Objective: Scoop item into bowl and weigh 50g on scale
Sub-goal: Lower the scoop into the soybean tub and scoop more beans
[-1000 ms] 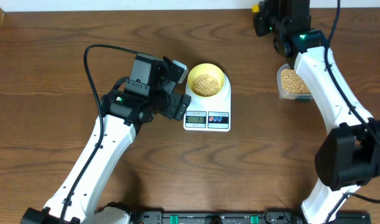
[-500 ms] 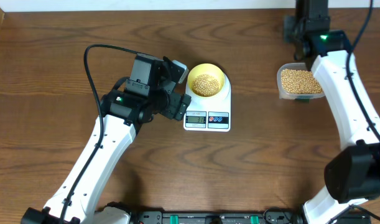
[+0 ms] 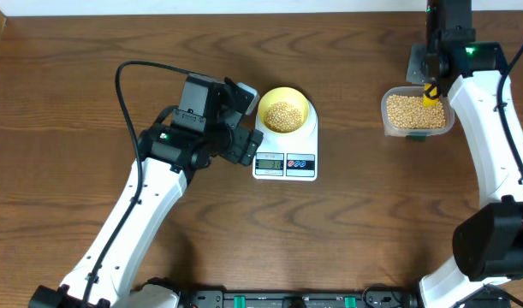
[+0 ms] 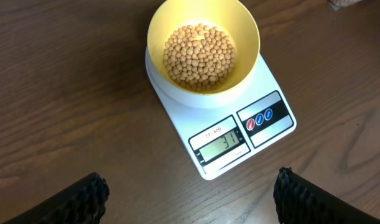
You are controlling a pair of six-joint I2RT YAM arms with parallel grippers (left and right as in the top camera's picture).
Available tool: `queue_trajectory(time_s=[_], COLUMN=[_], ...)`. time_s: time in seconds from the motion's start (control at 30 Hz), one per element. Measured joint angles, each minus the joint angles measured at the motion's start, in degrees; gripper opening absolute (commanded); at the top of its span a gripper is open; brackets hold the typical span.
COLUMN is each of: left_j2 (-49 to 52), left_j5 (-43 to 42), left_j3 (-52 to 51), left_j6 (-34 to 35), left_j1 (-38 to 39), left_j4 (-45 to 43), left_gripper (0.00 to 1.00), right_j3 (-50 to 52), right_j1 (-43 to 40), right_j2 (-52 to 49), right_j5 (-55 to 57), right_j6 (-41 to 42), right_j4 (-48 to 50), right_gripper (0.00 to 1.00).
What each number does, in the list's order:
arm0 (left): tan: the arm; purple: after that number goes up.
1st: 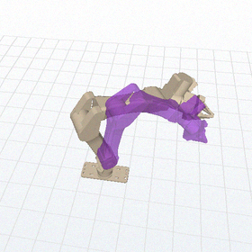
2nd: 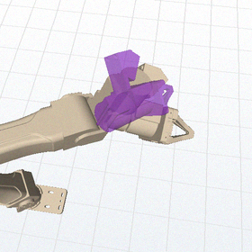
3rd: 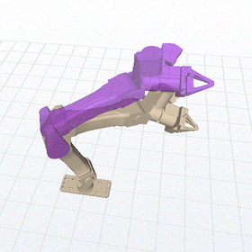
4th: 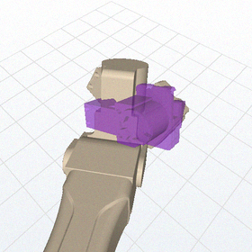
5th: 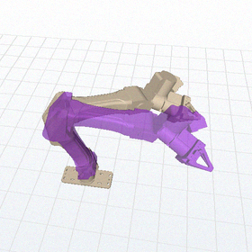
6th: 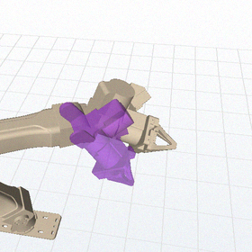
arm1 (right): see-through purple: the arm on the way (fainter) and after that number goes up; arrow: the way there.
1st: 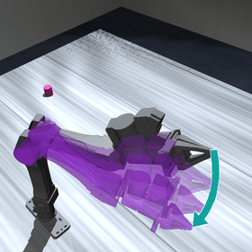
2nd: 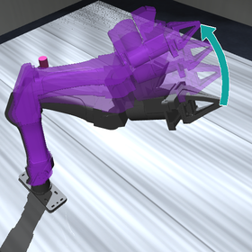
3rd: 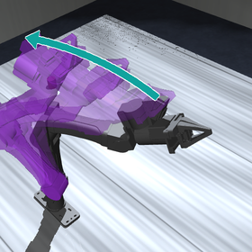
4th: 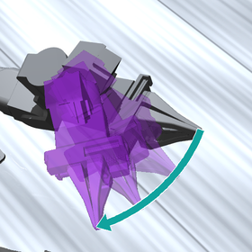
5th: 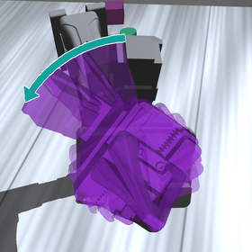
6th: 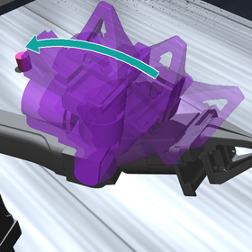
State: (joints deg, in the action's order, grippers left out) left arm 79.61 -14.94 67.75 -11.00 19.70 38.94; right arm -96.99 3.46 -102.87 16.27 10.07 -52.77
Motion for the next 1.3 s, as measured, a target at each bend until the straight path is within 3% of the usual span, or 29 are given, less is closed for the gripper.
queue_trajectory(time_s=[0.93, 1.3], left_j2=[0.0, 0.0], left_j5=[0.0, 0.0], left_j3=[0.0, 0.0], left_j6=[0.0, 0.0], left_j1=[0.0, 0.0], left_j4=[0.0, 0.0], left_gripper=[0.87, 0.87], right_j3=[3.7, 4.5], right_j1=[-3.3, -3.3], right_j2=[-4.6, -5.4], right_j5=[-0.5, -12.2], right_j6=[-0.9, -11.9], right_j4=[3.9, 3.9], right_gripper=[0.01, 0.01])
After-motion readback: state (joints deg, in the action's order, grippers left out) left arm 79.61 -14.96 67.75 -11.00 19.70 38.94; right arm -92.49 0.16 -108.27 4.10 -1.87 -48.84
